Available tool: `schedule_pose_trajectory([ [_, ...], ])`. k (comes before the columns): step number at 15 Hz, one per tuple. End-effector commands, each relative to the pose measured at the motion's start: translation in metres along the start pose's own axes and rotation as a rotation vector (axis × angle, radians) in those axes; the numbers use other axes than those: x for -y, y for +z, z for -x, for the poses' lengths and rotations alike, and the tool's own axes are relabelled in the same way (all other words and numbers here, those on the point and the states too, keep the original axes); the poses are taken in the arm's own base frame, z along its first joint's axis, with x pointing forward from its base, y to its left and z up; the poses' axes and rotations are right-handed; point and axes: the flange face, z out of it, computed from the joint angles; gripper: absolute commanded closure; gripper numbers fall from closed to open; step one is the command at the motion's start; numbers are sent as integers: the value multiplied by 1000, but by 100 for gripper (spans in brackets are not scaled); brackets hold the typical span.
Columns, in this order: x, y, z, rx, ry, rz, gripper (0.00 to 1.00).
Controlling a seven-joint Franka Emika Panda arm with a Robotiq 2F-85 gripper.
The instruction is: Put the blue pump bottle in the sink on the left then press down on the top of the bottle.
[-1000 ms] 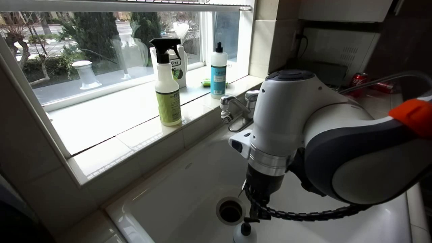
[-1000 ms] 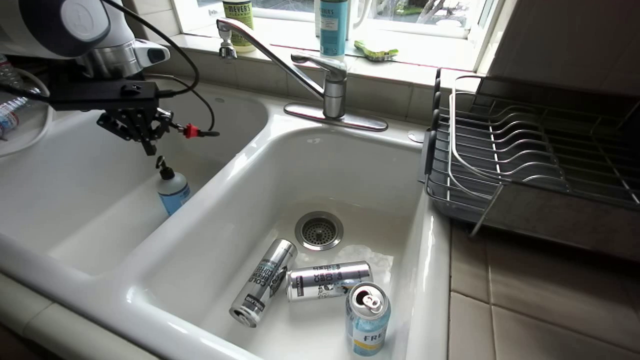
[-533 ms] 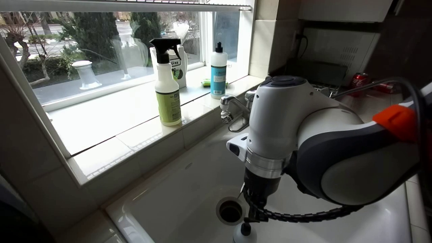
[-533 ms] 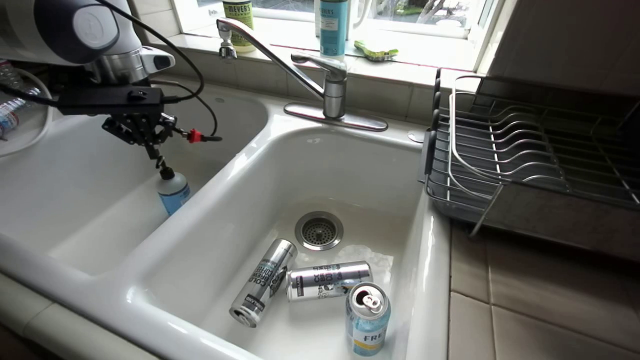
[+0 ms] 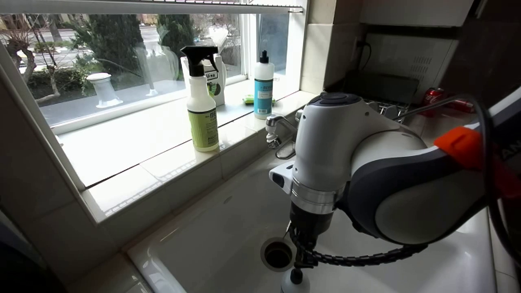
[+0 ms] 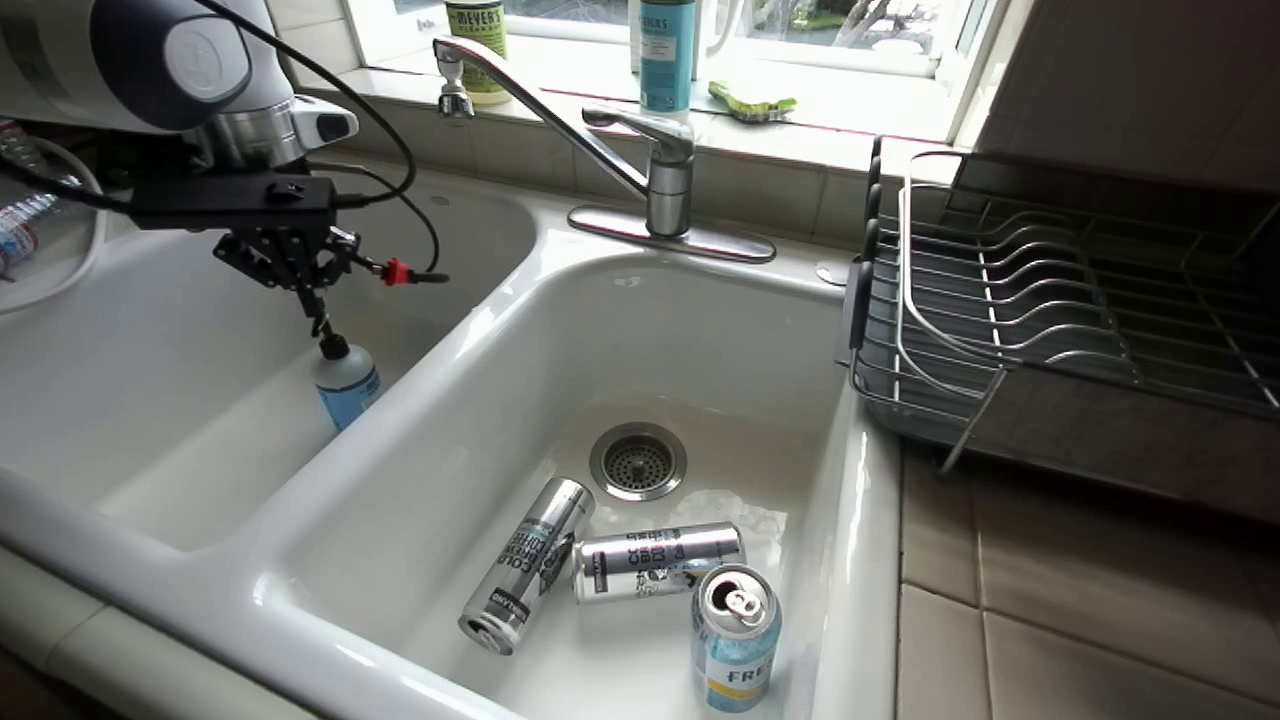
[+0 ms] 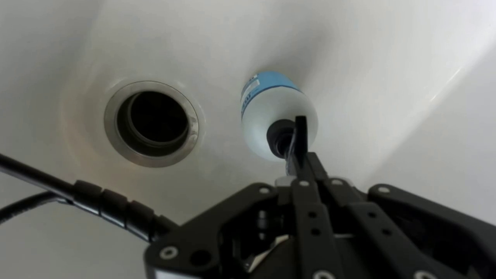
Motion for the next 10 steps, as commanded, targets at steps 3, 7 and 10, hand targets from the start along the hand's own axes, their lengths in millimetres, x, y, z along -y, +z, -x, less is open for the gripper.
schedule_pose_trajectory([
  [3, -4, 7, -5, 6, 11, -8, 100],
  [7, -4, 12, -5, 15, 13, -11, 100],
  [10, -5, 14, -5, 16, 13, -13, 100],
])
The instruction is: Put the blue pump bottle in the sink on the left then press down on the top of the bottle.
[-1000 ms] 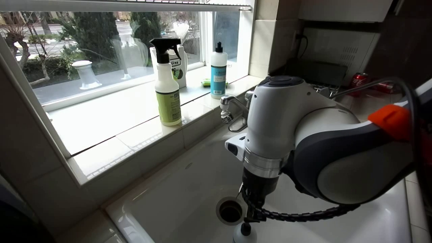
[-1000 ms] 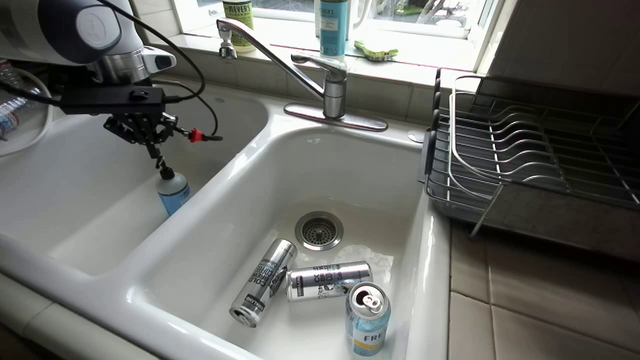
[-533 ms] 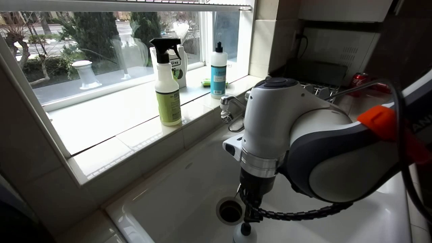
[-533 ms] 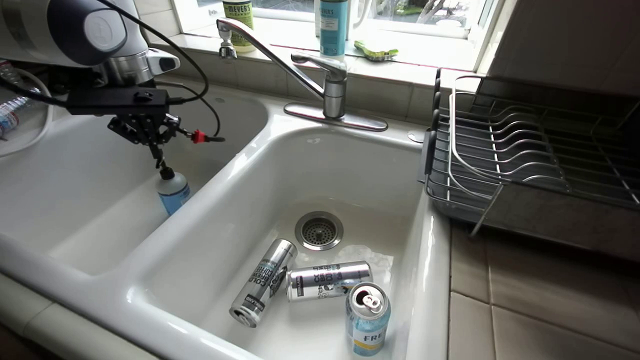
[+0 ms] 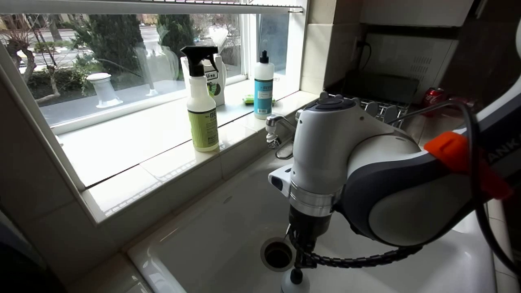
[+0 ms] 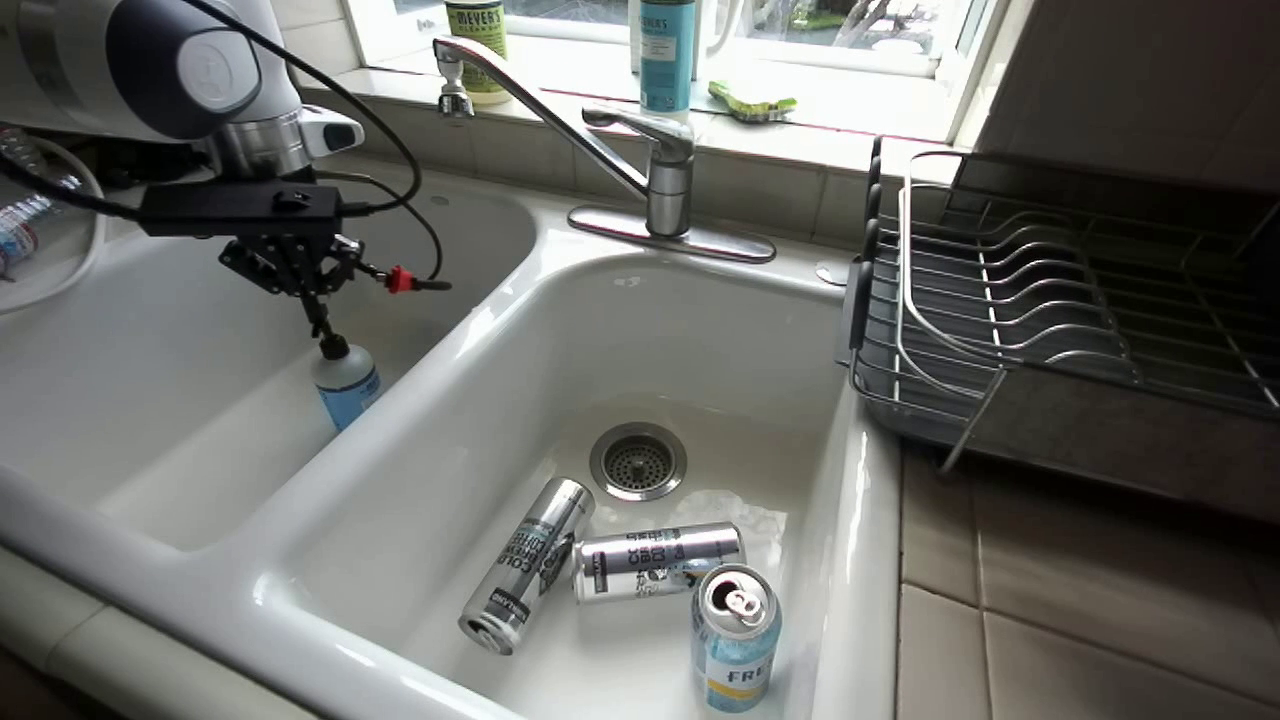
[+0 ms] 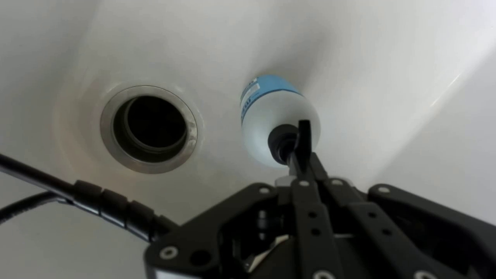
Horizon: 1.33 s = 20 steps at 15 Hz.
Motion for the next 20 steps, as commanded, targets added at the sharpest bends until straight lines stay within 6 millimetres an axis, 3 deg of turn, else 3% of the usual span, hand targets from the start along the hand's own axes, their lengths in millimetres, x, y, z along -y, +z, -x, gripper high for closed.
schedule_pose_trajectory([
  [1, -2, 6, -5, 4, 8, -5, 100],
  [20, -9, 20, -7, 25, 21, -30, 100],
])
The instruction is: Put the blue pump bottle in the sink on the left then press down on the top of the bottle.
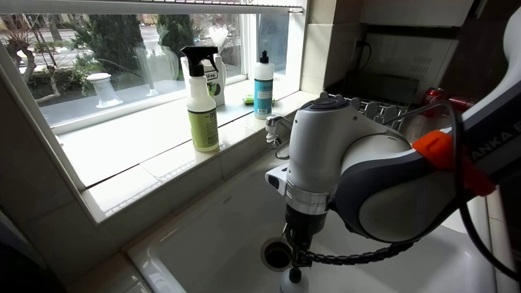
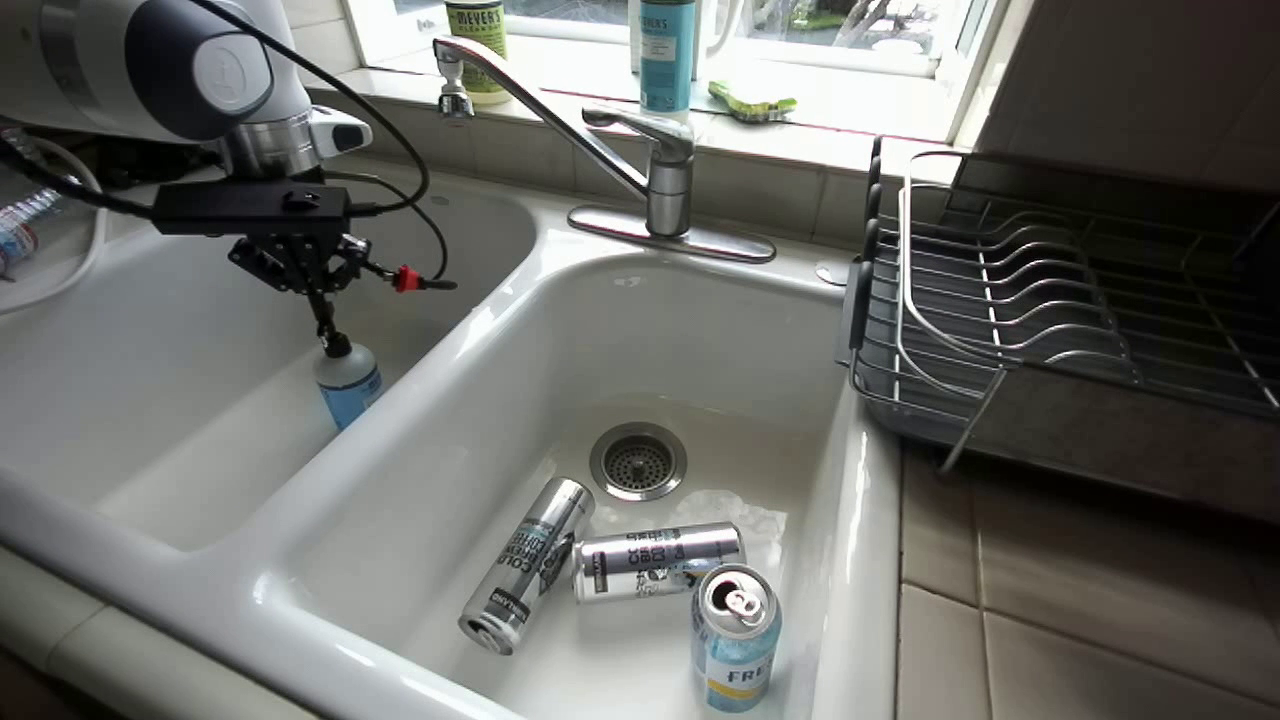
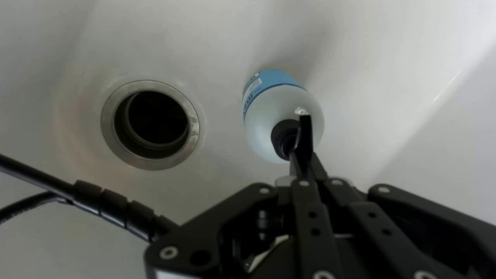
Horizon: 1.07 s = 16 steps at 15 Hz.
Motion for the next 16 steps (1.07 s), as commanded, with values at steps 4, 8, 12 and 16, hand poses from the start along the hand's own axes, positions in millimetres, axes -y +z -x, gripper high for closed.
schedule_pose_trajectory([
  [4, -3, 19, -1, 31, 12, -27, 100],
  [8, -3, 19, -1, 33, 12, -27, 100],
  [12, -4, 19, -2, 34, 12, -27, 100],
  [16, -4, 18, -3, 34, 13, -27, 100],
])
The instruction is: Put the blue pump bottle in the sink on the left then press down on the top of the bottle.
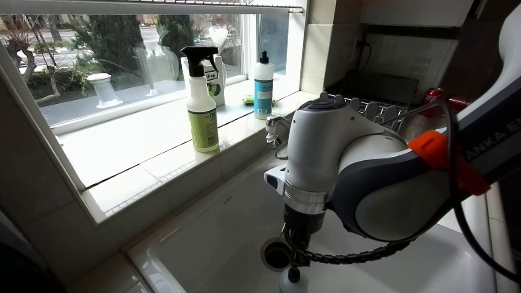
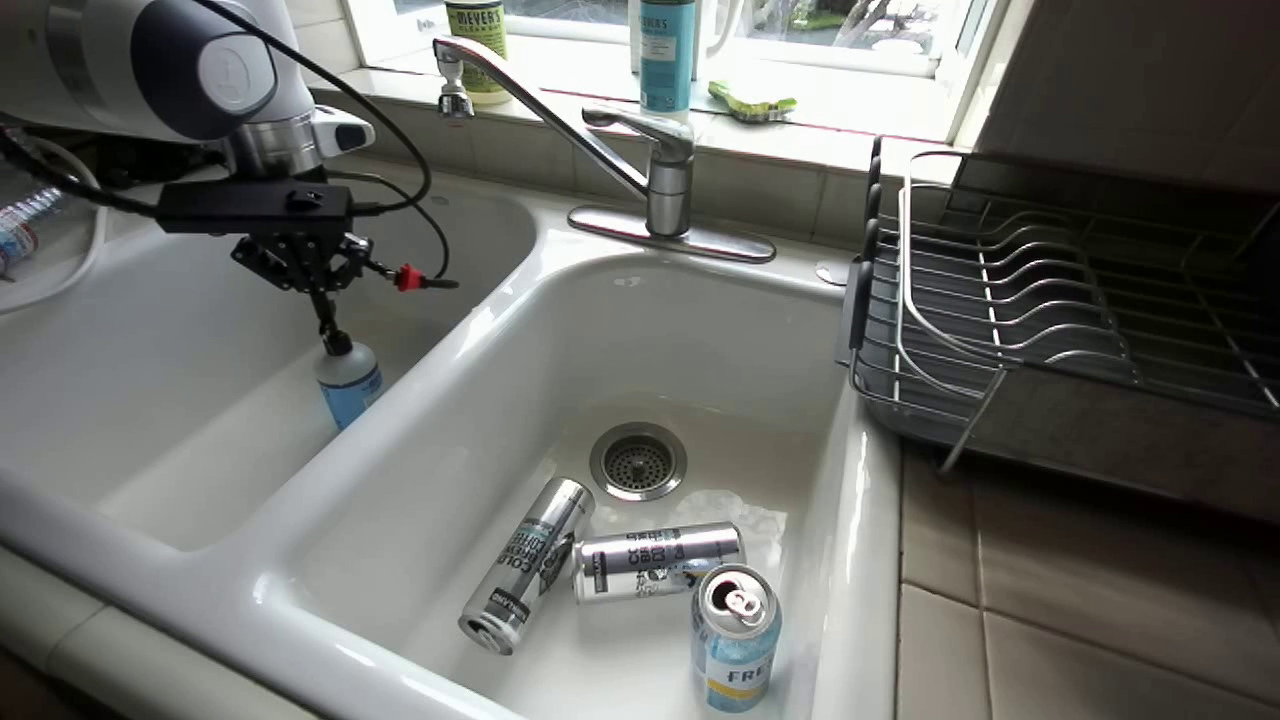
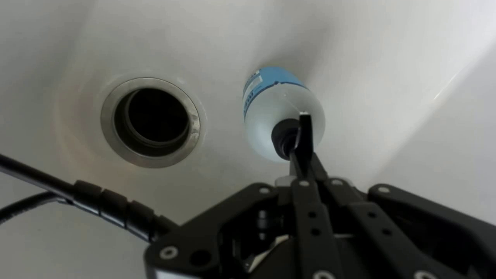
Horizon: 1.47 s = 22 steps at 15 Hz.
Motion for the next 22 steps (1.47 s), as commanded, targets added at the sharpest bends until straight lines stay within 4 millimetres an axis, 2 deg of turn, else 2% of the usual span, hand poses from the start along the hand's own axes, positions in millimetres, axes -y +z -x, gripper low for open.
schedule_pose_trajectory([
  [1, -3, 18, 0, 39, 11, -28, 100],
  [6, -1, 8, 7, 45, 19, -20, 100],
  [7, 0, 5, 7, 44, 19, -17, 74],
  [9, 1, 2, 9, 51, 21, -10, 67],
  [14, 6, -8, 14, 61, 27, 1, 30],
  [18, 10, -23, 19, 69, 43, 23, 1],
  [22, 26, -51, 23, 75, 42, 19, 0],
])
